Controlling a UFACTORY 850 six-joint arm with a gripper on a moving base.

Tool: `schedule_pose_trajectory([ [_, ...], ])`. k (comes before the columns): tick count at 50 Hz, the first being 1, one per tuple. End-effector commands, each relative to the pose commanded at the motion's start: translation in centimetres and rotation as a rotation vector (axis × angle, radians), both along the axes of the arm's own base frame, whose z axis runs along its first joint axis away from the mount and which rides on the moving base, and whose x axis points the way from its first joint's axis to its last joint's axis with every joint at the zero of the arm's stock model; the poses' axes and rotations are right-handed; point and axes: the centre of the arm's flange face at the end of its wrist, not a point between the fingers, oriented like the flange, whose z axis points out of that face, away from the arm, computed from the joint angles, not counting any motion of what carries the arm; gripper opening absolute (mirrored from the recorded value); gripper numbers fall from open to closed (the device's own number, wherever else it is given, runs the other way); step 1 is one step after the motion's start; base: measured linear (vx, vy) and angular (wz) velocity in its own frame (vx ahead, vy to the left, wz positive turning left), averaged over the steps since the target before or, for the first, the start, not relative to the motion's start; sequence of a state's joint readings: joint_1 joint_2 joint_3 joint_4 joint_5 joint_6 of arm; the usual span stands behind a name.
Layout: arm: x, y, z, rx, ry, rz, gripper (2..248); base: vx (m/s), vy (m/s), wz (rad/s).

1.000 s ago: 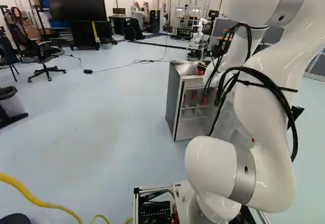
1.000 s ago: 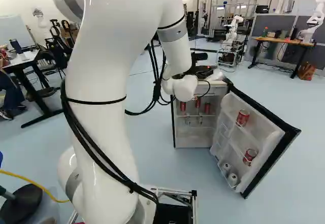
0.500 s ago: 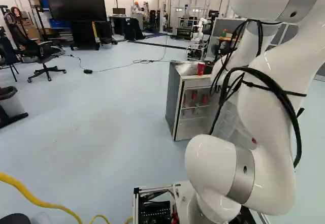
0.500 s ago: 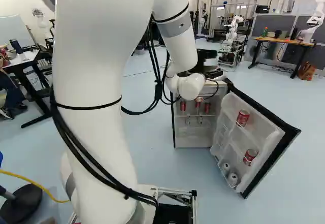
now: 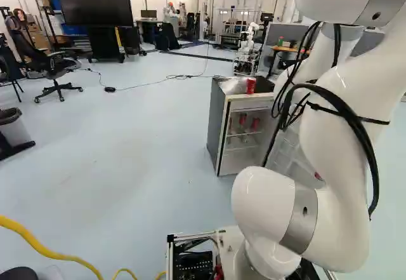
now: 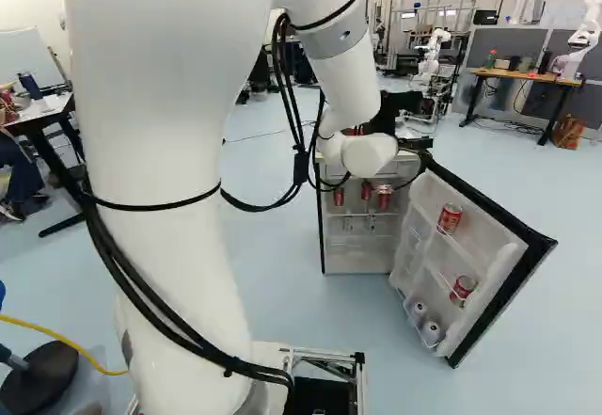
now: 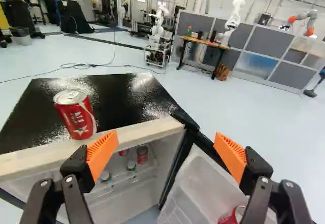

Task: Grab a drink from the fridge

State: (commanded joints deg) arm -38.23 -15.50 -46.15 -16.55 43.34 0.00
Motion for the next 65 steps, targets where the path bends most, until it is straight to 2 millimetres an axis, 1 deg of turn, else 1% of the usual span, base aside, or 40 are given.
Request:
schedule_pose_trajectory([
  [38,-3.0,-6.3,1.7,0.169,0.121,-0.28,247,0.0,0.0,0.0],
  [65,-4.1,-10.3,3.4,0.231,0.184,-0.368,247,0.0,0.0,0.0],
])
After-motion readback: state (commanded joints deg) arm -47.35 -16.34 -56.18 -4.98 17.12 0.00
